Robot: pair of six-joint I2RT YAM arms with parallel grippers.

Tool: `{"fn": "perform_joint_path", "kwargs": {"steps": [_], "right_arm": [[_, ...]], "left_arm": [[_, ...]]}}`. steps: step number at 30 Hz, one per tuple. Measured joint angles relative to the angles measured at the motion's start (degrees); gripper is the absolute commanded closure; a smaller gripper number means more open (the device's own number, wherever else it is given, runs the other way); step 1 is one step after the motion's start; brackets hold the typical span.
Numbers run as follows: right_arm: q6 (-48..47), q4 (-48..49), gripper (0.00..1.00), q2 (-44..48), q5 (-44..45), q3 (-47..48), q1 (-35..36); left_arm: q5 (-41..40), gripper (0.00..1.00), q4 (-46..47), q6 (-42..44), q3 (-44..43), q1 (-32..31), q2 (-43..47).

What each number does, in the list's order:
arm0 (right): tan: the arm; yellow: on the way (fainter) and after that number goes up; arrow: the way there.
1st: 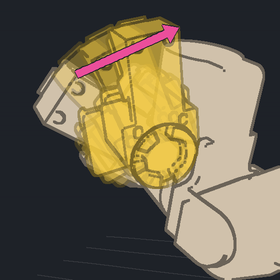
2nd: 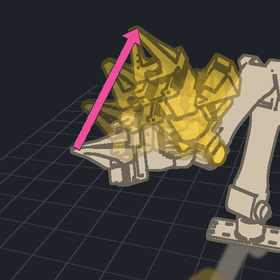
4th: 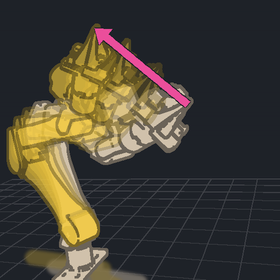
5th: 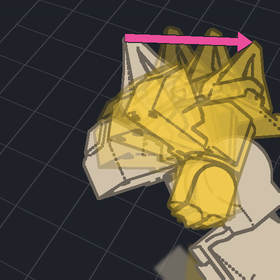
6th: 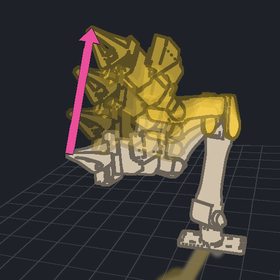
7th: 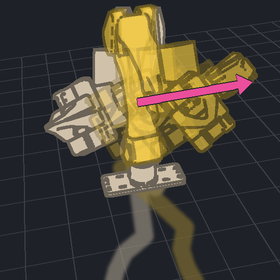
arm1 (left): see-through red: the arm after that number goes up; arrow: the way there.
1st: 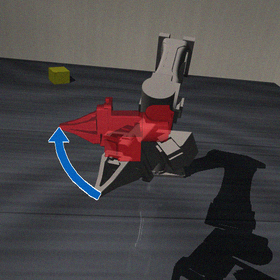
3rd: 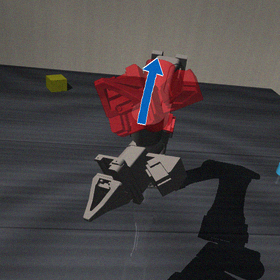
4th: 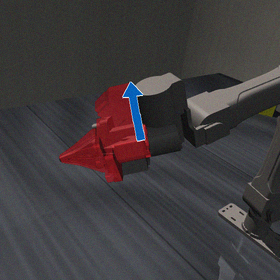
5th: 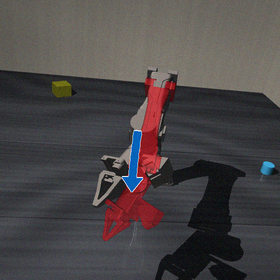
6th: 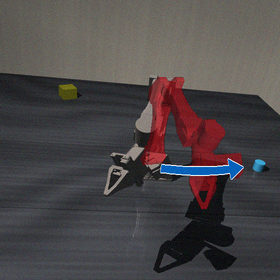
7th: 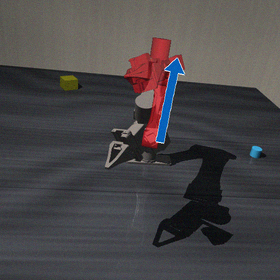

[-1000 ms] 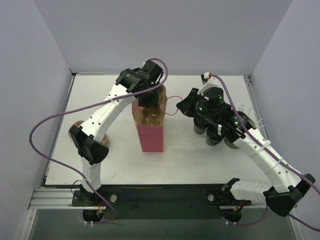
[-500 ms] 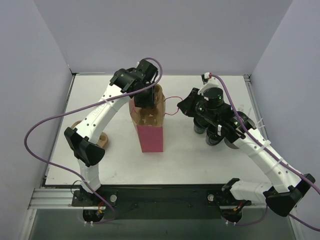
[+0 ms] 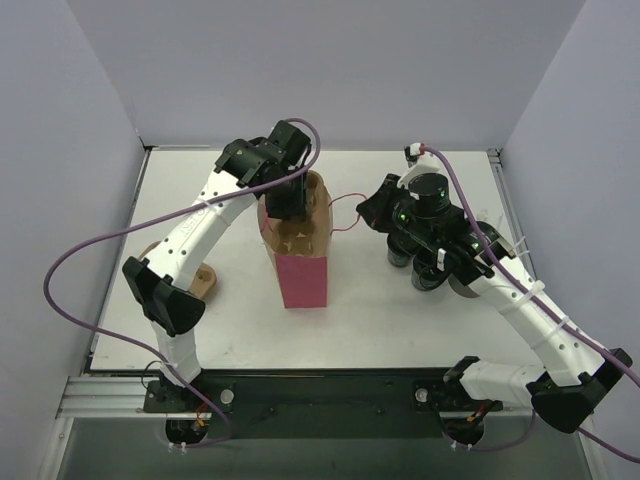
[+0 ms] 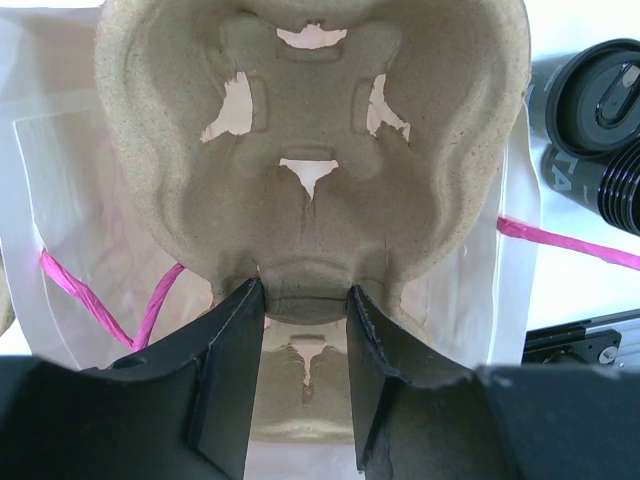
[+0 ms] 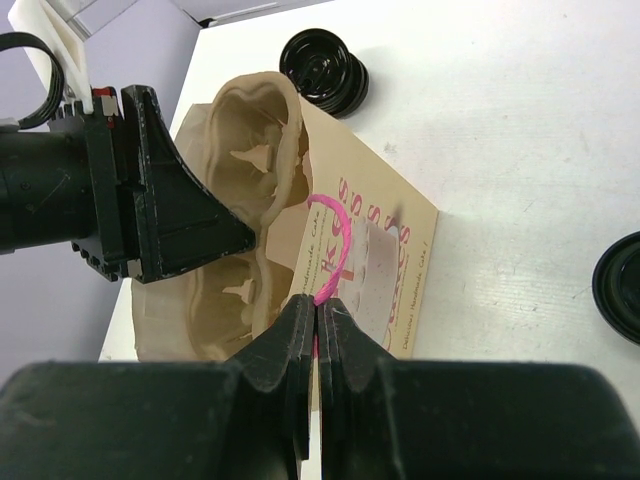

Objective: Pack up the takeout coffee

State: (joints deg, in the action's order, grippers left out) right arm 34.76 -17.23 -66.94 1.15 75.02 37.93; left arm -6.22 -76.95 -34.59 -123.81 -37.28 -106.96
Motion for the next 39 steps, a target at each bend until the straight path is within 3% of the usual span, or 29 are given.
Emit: {"fn": "perform_joint_path", "kwargs": {"steps": [20, 23, 24, 26, 32, 39], "right_arm": [[-0.09, 2.05, 1.0, -0.02, -4.09, -0.02, 1.05], [-0.07, 2.97, 0.83, -0.02, -6.19, -0.46, 2.05], [-0.09, 2.97, 0.7, -0.02, -6.75, -0.46, 2.29], [-0.7, 2.8, 0.6, -0.02, -7.3, -0.2, 2.49], [-4.61, 0.94, 0.52, -0.26, -6.12, 3.61, 0.22], [-9.77, 0.28, 0.51, -5.81, -6.75, 10.1, -6.03]], "left_arm": [[0.66, 0.83, 0.31, 0.24, 6.14, 0.57, 2.64], [1.86, 0.83, 0.24, 0.59, 6.08, 0.48, 2.51], [2.23, 0.83, 0.22, 0.79, 5.97, 0.48, 2.4], [3.21, 0.83, 0.28, 1.92, 5.68, 0.42, 2.01], [5.16, 0.83, 0.09, 5.6, 5.44, 0.31, 1.46], [6.51, 0.83, -0.02, 6.75, 4.7, 0.31, 0.92]]}}
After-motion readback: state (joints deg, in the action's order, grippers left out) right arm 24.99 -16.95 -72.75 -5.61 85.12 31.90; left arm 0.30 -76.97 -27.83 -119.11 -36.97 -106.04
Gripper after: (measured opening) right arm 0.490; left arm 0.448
